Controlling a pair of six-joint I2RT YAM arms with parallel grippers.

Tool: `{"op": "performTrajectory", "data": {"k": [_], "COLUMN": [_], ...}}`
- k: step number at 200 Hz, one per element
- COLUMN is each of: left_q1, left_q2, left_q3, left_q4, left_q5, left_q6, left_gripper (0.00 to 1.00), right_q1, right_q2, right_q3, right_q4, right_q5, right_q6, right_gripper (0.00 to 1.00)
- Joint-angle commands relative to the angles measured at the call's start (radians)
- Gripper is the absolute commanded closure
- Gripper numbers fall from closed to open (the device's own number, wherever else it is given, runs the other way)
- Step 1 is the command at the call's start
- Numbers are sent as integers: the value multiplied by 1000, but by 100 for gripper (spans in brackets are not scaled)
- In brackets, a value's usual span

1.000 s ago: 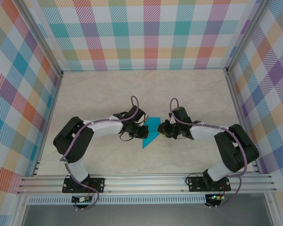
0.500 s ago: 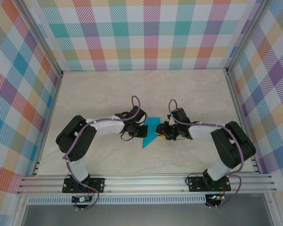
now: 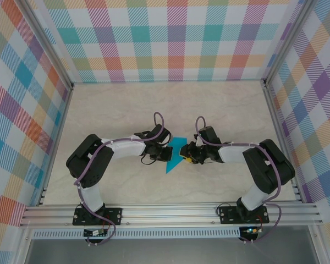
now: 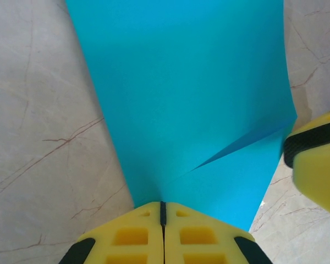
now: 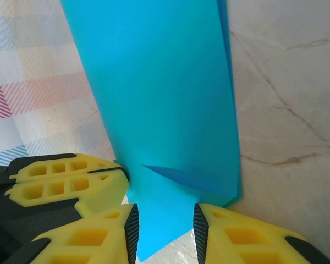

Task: Fold a paper plane with a square sheet of paper (pick it up from the middle)
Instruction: Third fold the triangle at the center of the table.

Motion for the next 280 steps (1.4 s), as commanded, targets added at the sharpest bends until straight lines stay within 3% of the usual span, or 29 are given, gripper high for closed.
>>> {"op": "performTrajectory", "data": {"k": [1,39,178,214,280], "left_q1": [-6,-2,6,6,7], "left_q2": [-12,-32,-80,-93,-259], "left_q3": [-16,-29,-76,-76,-113], "left_q4": [8,28,81,72,34], "left_q5": [-40,-41,-32,-38,-49], "left_q6": [4,-3,-20,-25,-34], "left_gripper": [93,90,84,84,72], "right_q1": [-1,-3,-1,2,15], "right_q2": [-79,-88,24,37,59], "right_q3": [-14,-28,-17,14,71], "right_q4": [-72,-89,117,94,-6], "right_q5": [80,119,-44,-59,-61], "right_q6": [-10,17,50,-8,-158], "right_gripper": [62,57,56,61,66]}}
